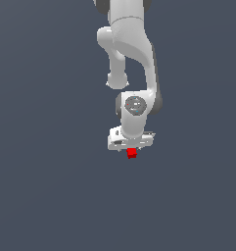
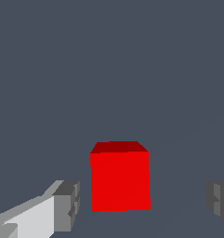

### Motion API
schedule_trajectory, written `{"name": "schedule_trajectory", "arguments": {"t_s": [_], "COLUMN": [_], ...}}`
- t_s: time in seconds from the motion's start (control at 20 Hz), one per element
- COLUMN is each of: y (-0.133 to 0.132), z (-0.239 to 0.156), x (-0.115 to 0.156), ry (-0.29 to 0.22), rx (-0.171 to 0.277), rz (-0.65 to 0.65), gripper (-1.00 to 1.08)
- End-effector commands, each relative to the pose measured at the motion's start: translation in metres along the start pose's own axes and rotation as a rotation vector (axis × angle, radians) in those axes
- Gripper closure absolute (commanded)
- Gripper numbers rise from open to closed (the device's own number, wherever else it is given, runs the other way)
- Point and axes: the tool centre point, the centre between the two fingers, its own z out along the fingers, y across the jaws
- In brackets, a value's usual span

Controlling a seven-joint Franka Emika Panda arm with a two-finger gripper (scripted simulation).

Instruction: Pick up the red cube and move it to a goal position.

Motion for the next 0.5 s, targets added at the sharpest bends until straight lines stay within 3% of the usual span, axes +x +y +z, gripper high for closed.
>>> {"name": "schedule_trajectory", "arguments": {"t_s": [0.0, 0.45], "y": [-0.006, -0.014], "z": [0.015, 0.034], "x": [0.001, 0.003], "ry": [-0.001, -0.004], "rx": [-0.001, -0.002], "rz": [-0.015, -0.035], "gripper": [-0.92, -0.92]}}
